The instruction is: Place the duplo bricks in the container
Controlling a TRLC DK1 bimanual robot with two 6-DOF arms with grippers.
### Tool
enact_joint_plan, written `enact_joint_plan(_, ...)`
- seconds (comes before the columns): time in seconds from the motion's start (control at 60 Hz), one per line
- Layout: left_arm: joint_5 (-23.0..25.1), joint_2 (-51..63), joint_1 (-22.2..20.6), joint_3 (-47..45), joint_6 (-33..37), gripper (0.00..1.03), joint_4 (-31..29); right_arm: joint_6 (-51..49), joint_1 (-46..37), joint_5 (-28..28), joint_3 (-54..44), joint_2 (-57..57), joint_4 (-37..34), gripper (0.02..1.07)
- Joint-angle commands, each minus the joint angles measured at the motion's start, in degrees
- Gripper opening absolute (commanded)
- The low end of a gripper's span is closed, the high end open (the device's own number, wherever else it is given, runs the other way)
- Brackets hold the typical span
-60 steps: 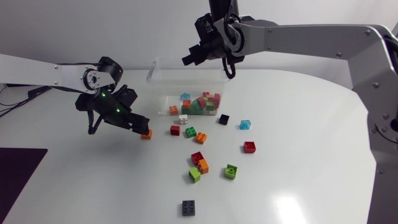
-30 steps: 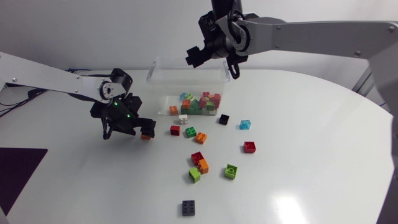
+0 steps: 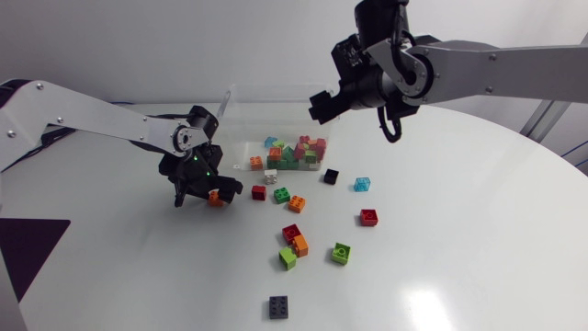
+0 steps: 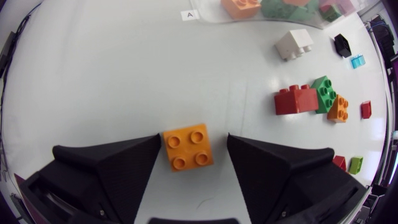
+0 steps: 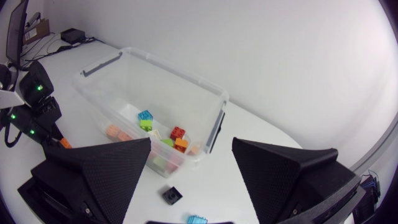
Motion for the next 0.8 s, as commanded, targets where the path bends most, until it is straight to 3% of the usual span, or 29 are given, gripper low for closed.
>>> enact_joint_plan(0.0, -0.37, 1.92, -0.09, 2.05, -2.04, 0.53, -1.04, 1.27, -1.15, 0.71, -3.97, -2.48, 0.71, 0.98)
enact_joint_plan(0.133, -0.45, 1.92, 0.00, 2.23, -2.57, 0.20, -0.95, 1.98, -2.55, 0.71, -7.57, -3.18, 0.97, 0.98)
enact_joint_plan(0.783, -0.63, -18.64, 0.26, -2.96, 0.24, 0.16, -1.30, 9.27, -7.30, 1.67, -0.19, 10.79, -15.29, 0.97)
